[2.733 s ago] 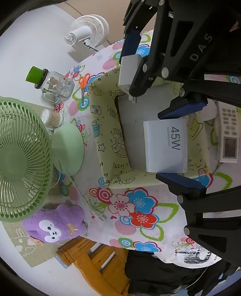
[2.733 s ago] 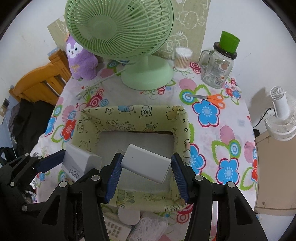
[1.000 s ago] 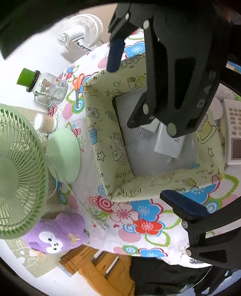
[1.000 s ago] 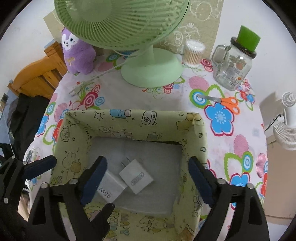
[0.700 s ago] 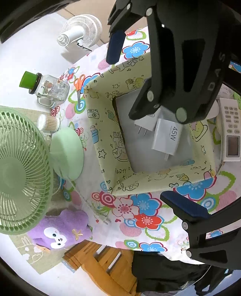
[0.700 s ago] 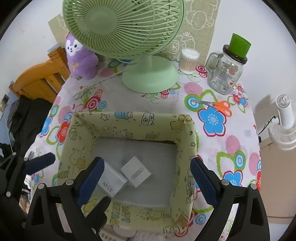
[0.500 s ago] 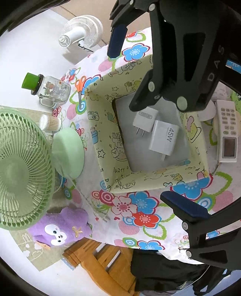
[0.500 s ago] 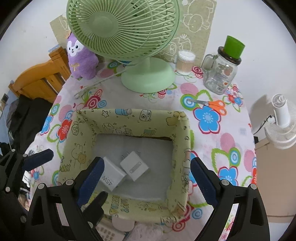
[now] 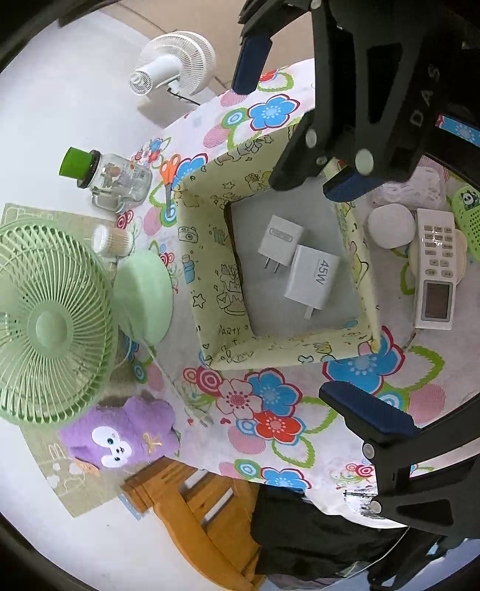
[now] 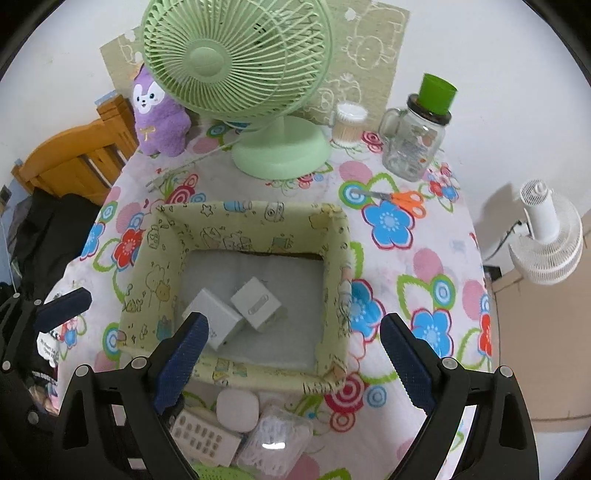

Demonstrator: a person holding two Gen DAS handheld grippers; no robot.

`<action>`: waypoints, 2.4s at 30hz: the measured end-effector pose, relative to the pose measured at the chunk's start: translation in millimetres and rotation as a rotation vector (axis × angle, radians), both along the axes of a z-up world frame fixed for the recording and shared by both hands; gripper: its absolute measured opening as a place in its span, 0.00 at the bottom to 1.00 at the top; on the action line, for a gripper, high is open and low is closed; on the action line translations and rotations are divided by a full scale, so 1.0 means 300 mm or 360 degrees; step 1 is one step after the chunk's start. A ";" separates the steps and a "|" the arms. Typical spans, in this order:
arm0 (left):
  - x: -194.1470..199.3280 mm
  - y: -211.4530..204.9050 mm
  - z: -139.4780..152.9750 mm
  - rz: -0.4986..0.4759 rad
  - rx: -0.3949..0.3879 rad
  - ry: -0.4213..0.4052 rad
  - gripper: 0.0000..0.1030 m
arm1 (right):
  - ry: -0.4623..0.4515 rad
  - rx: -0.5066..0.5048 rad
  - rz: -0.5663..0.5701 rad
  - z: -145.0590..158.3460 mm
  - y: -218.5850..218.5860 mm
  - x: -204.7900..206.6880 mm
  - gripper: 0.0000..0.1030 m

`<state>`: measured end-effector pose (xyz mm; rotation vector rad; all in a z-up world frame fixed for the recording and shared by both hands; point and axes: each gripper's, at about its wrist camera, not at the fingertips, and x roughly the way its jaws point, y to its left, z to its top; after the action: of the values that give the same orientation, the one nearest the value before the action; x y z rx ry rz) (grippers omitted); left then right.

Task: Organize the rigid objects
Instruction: 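Open the left tool to release the charger inside the box, then withdraw both tools from the box toward the remote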

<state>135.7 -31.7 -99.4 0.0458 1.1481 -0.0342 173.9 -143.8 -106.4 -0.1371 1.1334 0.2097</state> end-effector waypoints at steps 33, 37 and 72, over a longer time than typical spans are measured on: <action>-0.234 -0.031 0.075 -0.0097 -0.0004 -0.0056 0.90 | -0.0096 0.0013 -0.0006 0.093 -0.084 -0.265 0.87; -0.257 -0.028 0.083 -0.0106 -0.0028 -0.0061 0.90 | -0.0110 0.0028 0.0025 0.108 -0.083 -0.294 0.86; -0.397 0.010 -0.124 -0.0113 -0.0137 0.0054 0.89 | -0.0076 0.0090 0.0111 -0.046 -0.105 -0.454 0.84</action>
<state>16.7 -28.8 -136.6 0.0100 1.1776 -0.1480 37.6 -175.3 -120.2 -0.1309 1.0754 0.2985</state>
